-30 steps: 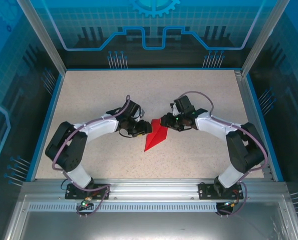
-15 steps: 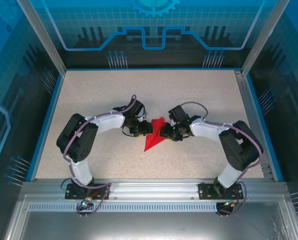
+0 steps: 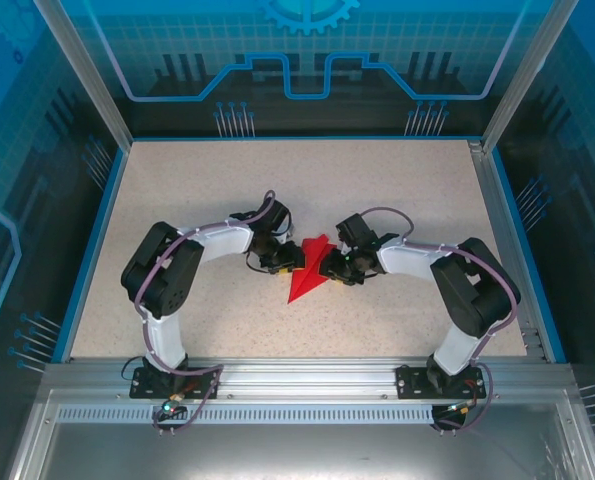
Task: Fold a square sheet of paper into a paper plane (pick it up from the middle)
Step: Turn over the paper at the center of the table.
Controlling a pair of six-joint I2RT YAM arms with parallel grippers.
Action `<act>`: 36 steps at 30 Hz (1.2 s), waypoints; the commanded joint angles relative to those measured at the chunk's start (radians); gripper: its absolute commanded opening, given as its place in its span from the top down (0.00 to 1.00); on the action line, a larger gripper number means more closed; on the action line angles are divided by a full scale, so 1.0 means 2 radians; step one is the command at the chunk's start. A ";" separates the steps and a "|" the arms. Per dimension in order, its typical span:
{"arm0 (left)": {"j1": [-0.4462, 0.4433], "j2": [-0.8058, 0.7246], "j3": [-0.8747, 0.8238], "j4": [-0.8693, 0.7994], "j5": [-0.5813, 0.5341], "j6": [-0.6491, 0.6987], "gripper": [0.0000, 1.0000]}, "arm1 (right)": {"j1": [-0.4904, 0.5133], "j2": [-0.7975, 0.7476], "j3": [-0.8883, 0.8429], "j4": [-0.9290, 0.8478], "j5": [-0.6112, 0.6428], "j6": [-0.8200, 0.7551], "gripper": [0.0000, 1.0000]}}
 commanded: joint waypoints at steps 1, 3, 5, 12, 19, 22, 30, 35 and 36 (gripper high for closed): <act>0.002 0.013 0.009 -0.013 0.007 0.012 0.61 | 0.005 0.016 -0.011 0.037 -0.023 0.011 0.63; 0.002 0.014 0.009 -0.015 0.006 0.013 0.63 | 0.004 0.014 -0.012 0.047 -0.029 0.016 0.62; 0.002 0.016 0.010 -0.016 0.006 0.014 0.64 | 0.001 0.014 -0.012 0.058 -0.035 0.022 0.62; 0.002 0.021 0.009 -0.015 0.008 0.013 0.65 | -0.002 0.020 -0.002 0.077 -0.047 0.037 0.60; 0.002 0.020 0.004 -0.012 0.008 0.008 0.67 | -0.004 0.016 -0.001 0.088 -0.053 0.041 0.58; 0.002 0.016 0.003 -0.010 0.003 0.005 0.71 | -0.004 0.016 -0.001 0.104 -0.058 0.045 0.56; 0.021 0.000 -0.014 0.012 0.011 -0.023 0.72 | -0.002 0.014 -0.018 0.145 -0.056 0.075 0.51; 0.032 -0.005 -0.027 0.028 0.026 -0.034 0.72 | 0.011 0.018 -0.027 0.166 -0.043 0.091 0.51; 0.032 -0.005 -0.027 0.028 0.026 -0.034 0.72 | 0.013 0.021 -0.028 0.174 -0.043 0.093 0.51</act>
